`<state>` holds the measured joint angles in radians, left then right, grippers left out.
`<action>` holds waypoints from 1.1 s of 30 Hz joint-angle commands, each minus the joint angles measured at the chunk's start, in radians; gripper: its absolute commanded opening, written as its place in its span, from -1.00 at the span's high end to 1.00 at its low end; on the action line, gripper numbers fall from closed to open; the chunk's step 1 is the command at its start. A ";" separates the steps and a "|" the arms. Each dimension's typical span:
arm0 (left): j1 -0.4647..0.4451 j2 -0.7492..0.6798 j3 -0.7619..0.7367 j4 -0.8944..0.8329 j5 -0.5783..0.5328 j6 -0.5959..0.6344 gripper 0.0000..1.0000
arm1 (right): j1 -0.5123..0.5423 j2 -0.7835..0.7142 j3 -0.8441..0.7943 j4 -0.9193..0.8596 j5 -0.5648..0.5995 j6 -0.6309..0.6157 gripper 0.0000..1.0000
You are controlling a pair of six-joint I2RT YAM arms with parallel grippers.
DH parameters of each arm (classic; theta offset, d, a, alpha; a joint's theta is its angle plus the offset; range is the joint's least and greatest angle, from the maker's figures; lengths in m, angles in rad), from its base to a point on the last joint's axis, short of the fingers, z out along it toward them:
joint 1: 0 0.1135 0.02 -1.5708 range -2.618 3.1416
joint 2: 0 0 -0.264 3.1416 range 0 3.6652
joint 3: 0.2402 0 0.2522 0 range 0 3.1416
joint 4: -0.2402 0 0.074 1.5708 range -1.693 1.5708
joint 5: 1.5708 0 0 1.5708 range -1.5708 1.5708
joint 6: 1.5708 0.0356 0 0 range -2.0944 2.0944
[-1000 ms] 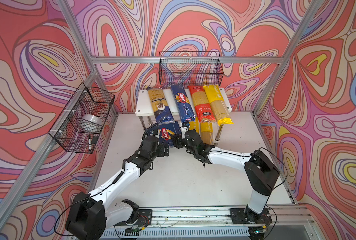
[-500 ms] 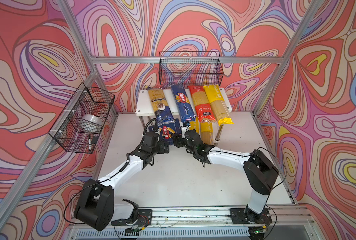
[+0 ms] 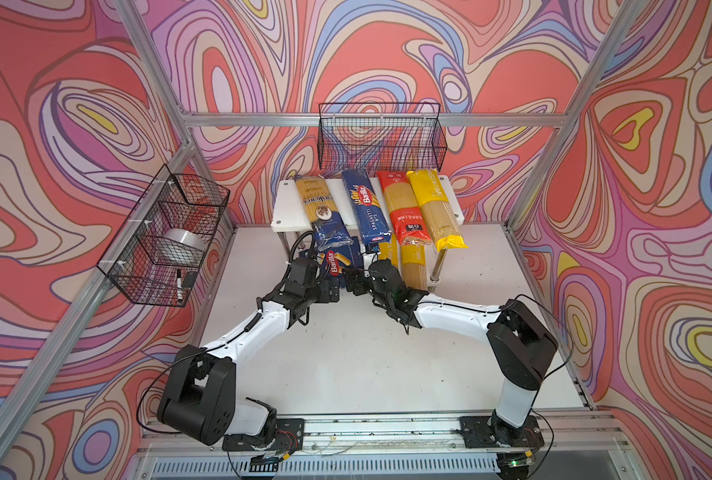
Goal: Place and organize the pasta boxes and bags onto the shelf
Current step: 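Lower the box onto the shelf's lower level with both grippers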
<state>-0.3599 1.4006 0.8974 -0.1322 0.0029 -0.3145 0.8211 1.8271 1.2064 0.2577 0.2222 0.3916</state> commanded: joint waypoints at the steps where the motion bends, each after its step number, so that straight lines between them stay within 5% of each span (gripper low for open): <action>1: -0.008 -0.008 0.097 0.172 0.021 -0.010 -1.00 | 0.052 -0.009 0.032 -0.012 -0.172 0.055 -0.63; 22: 0.003 -0.187 0.010 0.000 -0.075 -0.024 -1.00 | 0.012 -0.161 -0.064 -0.189 -0.112 0.031 -0.69; 33: 0.006 -0.415 -0.127 -0.163 -0.084 -0.100 -1.00 | 0.051 -0.251 -0.186 -0.186 -0.292 0.005 -0.63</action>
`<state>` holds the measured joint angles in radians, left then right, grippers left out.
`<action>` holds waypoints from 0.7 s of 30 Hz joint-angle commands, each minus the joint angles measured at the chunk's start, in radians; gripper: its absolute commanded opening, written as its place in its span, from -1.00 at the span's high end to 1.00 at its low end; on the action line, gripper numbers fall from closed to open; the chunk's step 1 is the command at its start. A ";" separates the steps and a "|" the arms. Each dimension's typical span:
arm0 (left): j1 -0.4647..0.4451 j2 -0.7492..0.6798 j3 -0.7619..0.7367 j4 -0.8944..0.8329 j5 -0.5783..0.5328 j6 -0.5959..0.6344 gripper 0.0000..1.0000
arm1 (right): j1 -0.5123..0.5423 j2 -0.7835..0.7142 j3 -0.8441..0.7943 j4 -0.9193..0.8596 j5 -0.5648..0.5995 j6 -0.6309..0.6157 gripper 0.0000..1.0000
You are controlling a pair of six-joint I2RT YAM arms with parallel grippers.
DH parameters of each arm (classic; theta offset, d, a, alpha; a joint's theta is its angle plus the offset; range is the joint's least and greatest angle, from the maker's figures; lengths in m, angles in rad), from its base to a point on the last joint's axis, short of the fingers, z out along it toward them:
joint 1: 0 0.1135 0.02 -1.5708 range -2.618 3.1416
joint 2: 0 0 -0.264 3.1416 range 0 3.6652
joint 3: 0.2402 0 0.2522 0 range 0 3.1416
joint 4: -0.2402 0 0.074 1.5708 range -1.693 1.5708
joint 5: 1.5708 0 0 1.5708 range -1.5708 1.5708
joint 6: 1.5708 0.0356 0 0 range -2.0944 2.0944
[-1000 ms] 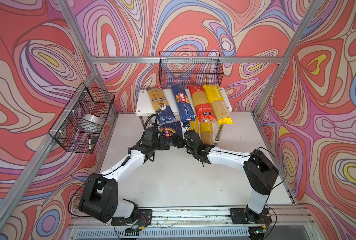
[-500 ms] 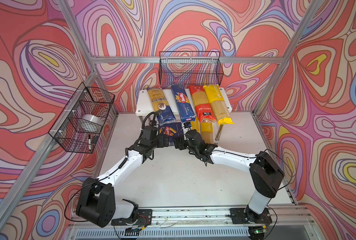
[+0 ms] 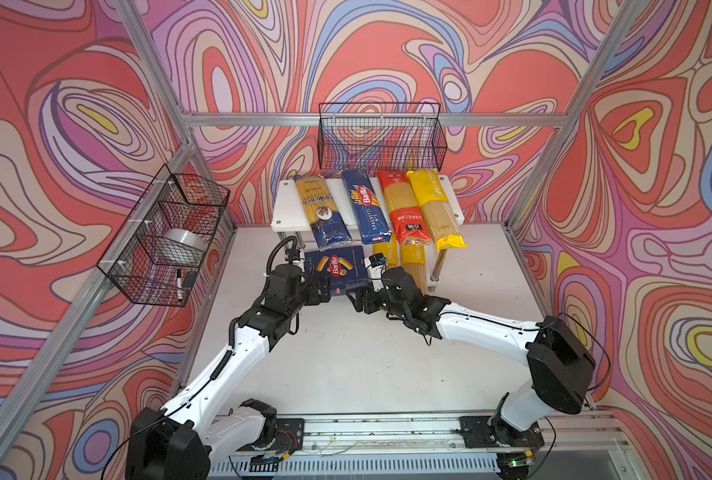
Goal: Place and organize the pasta boxes and bags onto the shelf
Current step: 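Lower the box onto the shelf's lower level with both grippers, then open both grippers and draw them back from the placed box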
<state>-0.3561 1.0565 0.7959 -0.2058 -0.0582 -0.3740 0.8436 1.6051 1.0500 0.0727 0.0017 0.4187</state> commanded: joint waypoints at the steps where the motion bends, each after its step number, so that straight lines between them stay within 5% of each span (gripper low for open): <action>1: 0.002 -0.099 -0.038 -0.113 -0.026 -0.050 -1.00 | 0.038 -0.028 -0.035 0.003 -0.081 -0.027 -0.62; 10: 0.002 -0.402 -0.218 -0.261 0.028 -0.218 -1.00 | 0.061 0.108 0.010 0.157 -0.230 -0.014 -0.59; 21: 0.002 -0.649 -0.310 -0.441 -0.053 -0.256 -1.00 | 0.061 0.339 0.192 0.263 -0.359 0.003 -0.58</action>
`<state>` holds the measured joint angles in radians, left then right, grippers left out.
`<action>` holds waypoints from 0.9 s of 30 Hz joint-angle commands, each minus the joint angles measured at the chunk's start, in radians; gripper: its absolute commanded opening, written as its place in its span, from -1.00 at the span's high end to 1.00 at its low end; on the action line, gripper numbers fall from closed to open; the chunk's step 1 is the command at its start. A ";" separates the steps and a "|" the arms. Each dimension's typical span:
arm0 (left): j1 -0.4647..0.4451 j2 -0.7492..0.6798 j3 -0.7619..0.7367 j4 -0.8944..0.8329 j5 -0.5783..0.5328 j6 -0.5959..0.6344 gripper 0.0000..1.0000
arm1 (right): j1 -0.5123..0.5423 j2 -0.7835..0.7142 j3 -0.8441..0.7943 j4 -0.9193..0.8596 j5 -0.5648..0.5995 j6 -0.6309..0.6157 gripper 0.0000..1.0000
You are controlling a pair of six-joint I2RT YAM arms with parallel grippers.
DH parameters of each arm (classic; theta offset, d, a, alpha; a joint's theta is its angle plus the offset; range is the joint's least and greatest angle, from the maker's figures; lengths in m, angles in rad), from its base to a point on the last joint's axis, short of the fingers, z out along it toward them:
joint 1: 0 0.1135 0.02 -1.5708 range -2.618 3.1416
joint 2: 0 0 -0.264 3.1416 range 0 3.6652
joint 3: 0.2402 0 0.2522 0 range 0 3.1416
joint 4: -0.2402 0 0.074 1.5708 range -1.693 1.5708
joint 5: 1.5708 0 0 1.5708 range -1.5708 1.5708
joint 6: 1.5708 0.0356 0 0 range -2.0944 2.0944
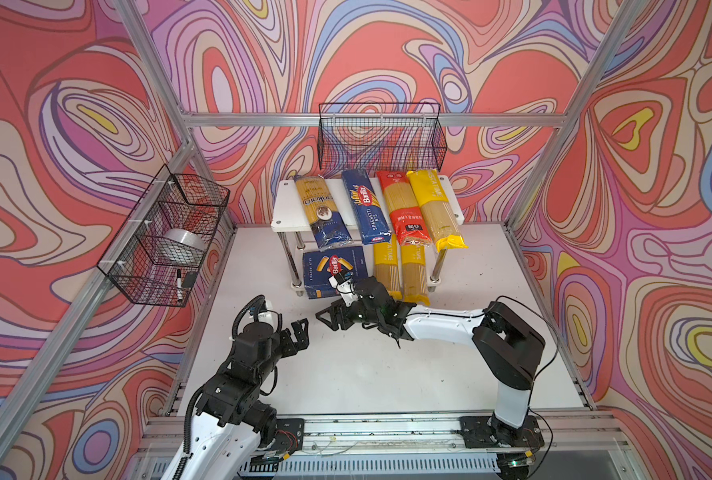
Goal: Place and organize the pasta boxes and bags onto the shelf
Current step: 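Open both grippers and draw them back from the placed box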
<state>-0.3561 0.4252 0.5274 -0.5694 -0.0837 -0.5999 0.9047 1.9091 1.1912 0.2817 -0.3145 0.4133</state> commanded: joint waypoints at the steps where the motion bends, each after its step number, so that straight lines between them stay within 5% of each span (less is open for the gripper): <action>1: 0.002 -0.022 -0.045 -0.085 -0.031 -0.032 -1.00 | 0.000 0.054 0.073 0.054 -0.044 0.012 -0.58; 27: 0.002 -0.051 -0.081 -0.073 -0.074 -0.010 -1.00 | -0.073 0.332 0.386 -0.001 -0.102 -0.016 -0.58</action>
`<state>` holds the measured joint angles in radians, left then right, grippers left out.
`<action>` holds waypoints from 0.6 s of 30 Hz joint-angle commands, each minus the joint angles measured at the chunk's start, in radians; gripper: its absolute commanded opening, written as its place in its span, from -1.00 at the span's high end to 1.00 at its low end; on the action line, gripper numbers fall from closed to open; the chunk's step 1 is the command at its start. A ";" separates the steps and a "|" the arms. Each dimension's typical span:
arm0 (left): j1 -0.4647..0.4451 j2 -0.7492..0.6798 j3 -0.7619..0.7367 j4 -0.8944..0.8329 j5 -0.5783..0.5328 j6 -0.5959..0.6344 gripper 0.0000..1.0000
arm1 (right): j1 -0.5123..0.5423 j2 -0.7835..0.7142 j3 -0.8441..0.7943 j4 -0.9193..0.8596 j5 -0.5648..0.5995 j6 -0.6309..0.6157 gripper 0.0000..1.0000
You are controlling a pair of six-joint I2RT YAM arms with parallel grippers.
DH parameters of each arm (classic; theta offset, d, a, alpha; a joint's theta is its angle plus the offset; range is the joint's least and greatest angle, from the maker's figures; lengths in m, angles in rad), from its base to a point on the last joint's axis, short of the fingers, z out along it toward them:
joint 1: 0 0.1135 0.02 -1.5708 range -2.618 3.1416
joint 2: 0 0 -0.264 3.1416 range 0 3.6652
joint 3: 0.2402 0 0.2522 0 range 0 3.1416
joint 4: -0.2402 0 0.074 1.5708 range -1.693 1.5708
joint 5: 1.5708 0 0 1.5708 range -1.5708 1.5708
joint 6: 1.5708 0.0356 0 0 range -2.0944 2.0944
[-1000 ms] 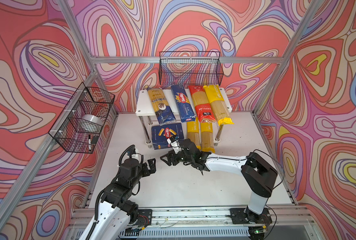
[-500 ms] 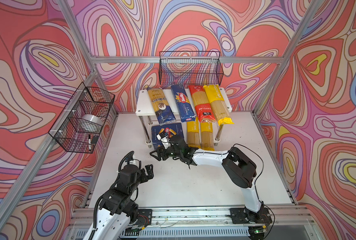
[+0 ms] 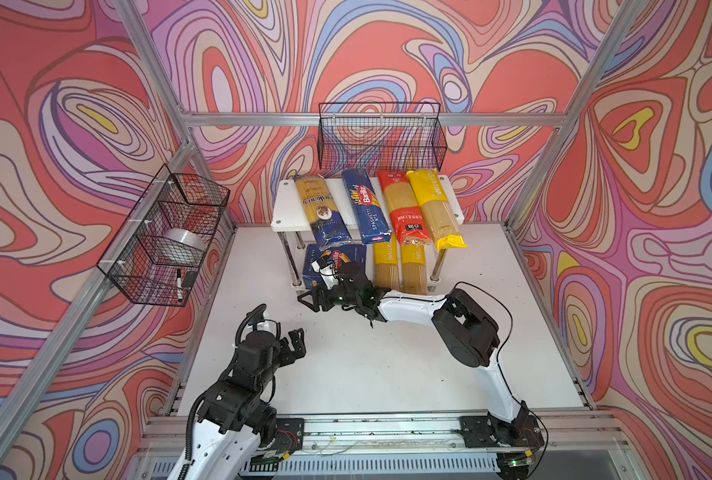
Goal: Place and organize the pasta boxes and bags onto the shelf
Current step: 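Open both grippers and draw them back from the placed box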
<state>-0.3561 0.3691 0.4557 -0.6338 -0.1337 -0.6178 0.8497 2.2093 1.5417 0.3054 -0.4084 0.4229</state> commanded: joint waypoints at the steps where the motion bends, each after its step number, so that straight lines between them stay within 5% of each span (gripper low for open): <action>1: 0.002 0.005 -0.009 -0.011 -0.027 0.008 -1.00 | -0.022 0.037 0.046 -0.035 -0.009 -0.036 -0.58; 11: 0.002 0.013 0.001 -0.009 -0.050 0.019 -1.00 | -0.032 0.005 0.033 -0.089 -0.012 -0.084 -0.59; 18: 0.002 0.061 0.004 0.047 -0.103 0.083 -1.00 | -0.031 -0.185 -0.215 -0.056 0.045 -0.113 -0.63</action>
<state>-0.3561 0.4122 0.4557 -0.6247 -0.1886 -0.5762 0.8242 2.1315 1.4002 0.2440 -0.3981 0.3450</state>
